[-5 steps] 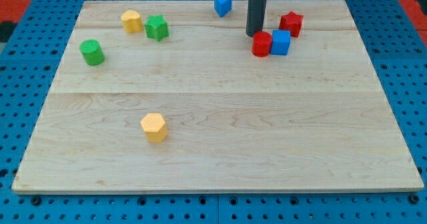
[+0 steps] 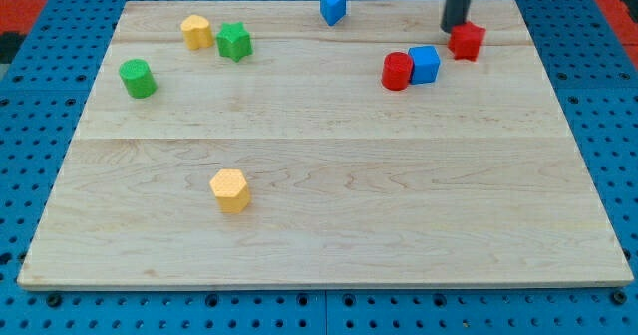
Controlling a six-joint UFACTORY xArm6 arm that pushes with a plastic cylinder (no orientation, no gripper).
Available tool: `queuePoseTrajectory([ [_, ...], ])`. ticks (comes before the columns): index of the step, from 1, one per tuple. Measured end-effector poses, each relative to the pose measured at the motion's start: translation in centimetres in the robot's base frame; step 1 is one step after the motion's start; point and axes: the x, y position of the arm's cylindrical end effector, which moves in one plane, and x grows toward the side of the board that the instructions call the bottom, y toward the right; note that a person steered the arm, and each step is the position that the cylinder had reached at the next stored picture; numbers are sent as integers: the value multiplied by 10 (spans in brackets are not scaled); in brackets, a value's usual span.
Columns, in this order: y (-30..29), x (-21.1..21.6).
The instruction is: Push red starblue cube and red circle towards left center
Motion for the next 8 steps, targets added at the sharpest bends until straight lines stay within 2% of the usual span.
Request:
queuePoseTrajectory([
  [1, 5, 34],
  [3, 40, 20],
  [5, 123, 43],
  [6, 112, 63],
  [8, 24, 54],
])
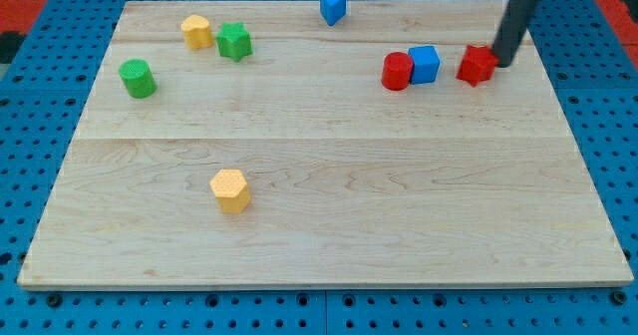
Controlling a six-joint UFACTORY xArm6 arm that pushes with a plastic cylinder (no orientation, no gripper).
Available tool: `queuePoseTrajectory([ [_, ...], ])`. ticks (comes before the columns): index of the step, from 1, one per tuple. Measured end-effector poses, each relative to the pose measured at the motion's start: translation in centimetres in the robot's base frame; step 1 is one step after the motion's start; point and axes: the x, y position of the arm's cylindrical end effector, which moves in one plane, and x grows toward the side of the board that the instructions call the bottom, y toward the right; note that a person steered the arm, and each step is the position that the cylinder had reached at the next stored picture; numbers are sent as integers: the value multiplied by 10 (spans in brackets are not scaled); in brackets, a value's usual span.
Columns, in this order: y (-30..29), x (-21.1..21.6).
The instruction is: Push red starblue cube and red circle towards left center
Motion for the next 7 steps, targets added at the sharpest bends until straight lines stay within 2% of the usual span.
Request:
queuePoseTrajectory([
  [4, -168, 10],
  [5, -211, 46],
  [7, -305, 66],
])
